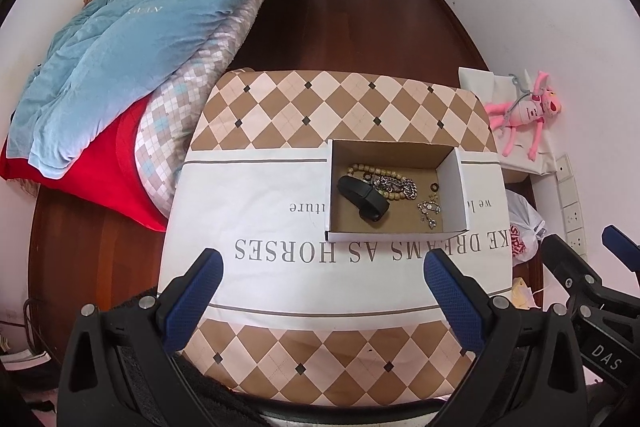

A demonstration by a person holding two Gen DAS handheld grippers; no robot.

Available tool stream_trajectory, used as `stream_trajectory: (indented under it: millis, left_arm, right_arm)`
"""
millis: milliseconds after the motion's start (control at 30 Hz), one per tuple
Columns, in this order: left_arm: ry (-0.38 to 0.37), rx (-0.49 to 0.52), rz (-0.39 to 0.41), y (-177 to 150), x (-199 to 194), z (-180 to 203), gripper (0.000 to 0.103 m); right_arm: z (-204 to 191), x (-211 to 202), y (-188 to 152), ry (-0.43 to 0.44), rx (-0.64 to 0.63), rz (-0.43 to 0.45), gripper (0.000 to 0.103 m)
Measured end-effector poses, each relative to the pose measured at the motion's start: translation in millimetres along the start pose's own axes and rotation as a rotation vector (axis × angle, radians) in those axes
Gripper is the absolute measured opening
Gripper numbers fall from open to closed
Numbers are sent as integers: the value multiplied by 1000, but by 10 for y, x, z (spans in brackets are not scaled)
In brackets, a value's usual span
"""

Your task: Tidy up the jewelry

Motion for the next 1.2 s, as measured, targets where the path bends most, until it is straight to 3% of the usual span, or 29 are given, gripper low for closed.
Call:
stream_trajectory:
  millis: [1200]
  left_arm:
    - [20, 8, 7, -40, -51, -79, 103]
  right_arm:
    - [12, 10, 10, 11, -10, -18, 103]
Point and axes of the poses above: each gripper's, at about its wrist camera, not at the fingertips, and x roughly the way its jaws point, z to its right, y to its top, the point moved 1 cm from there along x, roughly the way its jaws point, and after that the axes turned 9 degrees about z, right-handed, at the moved point
